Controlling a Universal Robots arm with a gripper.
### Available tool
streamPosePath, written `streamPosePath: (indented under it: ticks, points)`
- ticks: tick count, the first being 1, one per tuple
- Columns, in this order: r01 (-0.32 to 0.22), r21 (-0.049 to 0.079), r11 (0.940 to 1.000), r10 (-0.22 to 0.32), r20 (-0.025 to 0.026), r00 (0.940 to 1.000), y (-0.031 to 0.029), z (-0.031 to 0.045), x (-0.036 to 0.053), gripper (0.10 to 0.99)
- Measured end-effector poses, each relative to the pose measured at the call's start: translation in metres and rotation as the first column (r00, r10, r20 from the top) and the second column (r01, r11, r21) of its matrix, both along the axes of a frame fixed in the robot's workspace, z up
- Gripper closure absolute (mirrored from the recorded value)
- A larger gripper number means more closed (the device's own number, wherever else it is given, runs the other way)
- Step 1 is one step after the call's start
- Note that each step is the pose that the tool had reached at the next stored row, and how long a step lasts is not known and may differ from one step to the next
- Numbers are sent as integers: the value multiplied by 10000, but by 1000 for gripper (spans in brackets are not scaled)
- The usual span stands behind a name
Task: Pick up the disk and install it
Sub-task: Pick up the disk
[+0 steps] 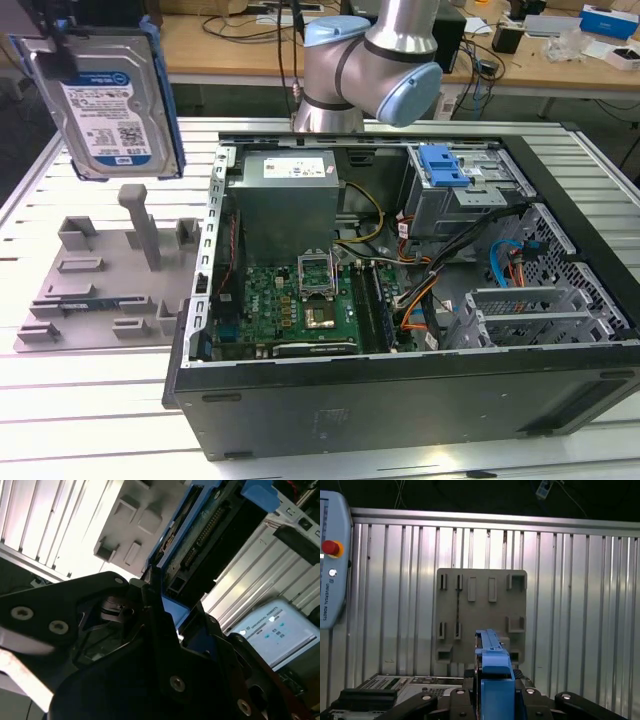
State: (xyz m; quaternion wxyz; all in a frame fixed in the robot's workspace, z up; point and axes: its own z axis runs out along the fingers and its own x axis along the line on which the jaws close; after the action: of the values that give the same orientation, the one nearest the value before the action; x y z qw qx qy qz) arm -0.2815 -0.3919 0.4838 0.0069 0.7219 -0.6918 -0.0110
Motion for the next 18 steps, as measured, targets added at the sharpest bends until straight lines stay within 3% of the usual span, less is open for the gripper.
streamPosePath:
  ticks: [4,7,12,13,18]
  points:
    - [-2,-1,10000,2,-12,10000,-78,1,230,718]
    - [0,-1,10000,0,-15,10000,-171,1,467,718]
    - [0,-1,10000,0,-18,10000,-277,1,691,718]
    - [-2,0,10000,2,-19,10000,-325,1,790,718]
    - [-2,0,10000,2,-22,10000,-444,1,1022,718]
